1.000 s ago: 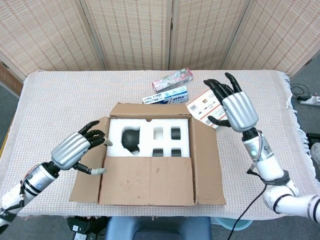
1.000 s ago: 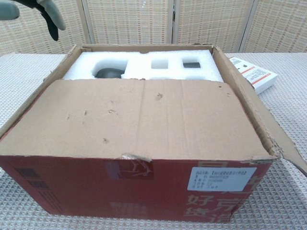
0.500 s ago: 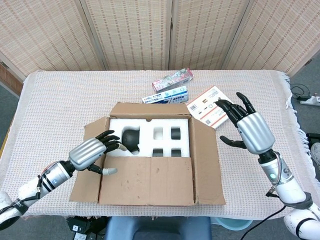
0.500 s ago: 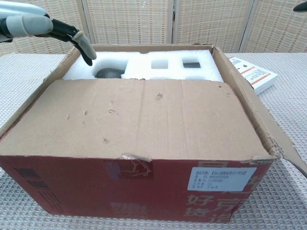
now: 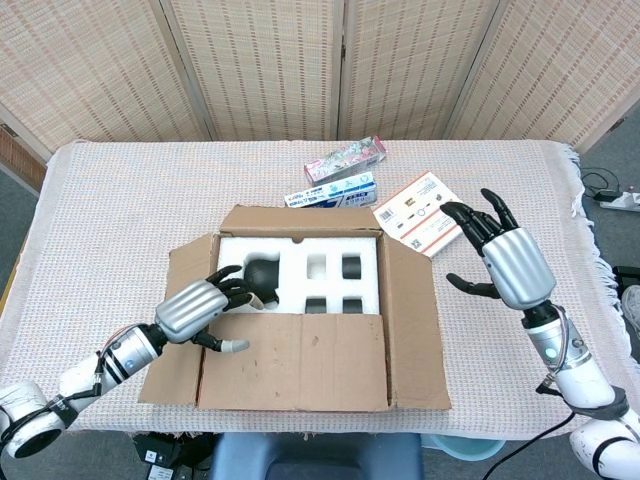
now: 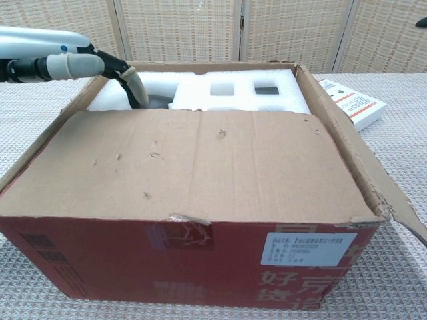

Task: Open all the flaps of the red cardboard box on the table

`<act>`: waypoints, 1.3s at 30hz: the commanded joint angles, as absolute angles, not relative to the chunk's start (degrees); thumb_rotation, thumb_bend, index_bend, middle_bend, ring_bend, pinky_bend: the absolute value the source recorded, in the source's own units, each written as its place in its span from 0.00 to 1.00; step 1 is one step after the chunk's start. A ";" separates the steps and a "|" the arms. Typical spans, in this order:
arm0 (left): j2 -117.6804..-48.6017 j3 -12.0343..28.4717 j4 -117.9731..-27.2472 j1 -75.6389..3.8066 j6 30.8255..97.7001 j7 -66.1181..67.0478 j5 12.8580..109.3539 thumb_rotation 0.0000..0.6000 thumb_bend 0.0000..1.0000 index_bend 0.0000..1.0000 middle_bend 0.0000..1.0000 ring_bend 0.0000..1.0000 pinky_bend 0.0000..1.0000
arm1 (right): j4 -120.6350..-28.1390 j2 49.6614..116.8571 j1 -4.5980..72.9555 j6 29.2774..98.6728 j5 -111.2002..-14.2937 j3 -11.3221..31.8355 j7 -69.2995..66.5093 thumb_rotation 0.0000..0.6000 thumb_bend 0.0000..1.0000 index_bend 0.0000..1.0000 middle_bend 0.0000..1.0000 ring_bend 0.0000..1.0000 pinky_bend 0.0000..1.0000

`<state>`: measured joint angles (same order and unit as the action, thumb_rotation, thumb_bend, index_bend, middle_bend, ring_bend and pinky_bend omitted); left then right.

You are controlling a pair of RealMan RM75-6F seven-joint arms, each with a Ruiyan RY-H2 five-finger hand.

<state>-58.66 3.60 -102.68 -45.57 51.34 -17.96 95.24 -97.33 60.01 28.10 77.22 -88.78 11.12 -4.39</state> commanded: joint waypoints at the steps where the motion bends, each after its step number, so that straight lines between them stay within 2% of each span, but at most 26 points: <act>1: -59.50 3.34 -102.43 -45.36 52.81 -18.48 96.29 0.00 0.16 0.36 0.42 0.28 0.00 | -96.86 60.17 27.85 77.38 -88.58 11.12 -4.91 1.00 0.20 0.09 0.19 0.28 0.04; 8: -60.12 2.82 -102.43 -45.94 53.46 -21.47 96.96 0.00 0.16 0.37 0.47 0.33 0.00 | -95.90 60.57 27.38 77.74 -88.25 11.27 -5.89 1.00 0.20 0.09 0.19 0.27 0.04; 14: -60.50 3.05 -101.76 -45.72 55.93 -24.39 97.31 0.00 0.16 0.34 0.49 0.35 0.00 | -95.09 60.88 27.00 77.12 -87.86 10.84 -7.37 1.00 0.20 0.09 0.19 0.27 0.04; 27: -56.49 2.92 -103.55 -43.31 63.93 -29.65 100.14 0.00 0.16 0.34 0.53 0.38 0.00 | -97.49 59.20 28.22 70.29 -88.98 7.99 -15.65 1.00 0.20 0.09 0.19 0.27 0.04; 35: -53.20 1.65 -105.58 -41.45 67.48 -30.98 102.90 0.00 0.16 0.34 0.53 0.39 0.00 | -101.48 56.05 32.46 60.99 -94.90 3.38 -37.82 1.00 0.20 0.09 0.19 0.26 0.04; 39: -52.47 1.40 -106.12 -41.08 68.04 -30.99 103.37 0.00 0.16 0.34 0.53 0.39 0.00 | -101.39 55.32 35.51 58.68 -100.05 1.05 -50.92 1.00 0.20 0.09 0.19 0.26 0.04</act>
<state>-52.51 1.44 -106.07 -41.12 67.99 -31.00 103.33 -100.34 56.86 31.99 62.56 -94.56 4.11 -38.86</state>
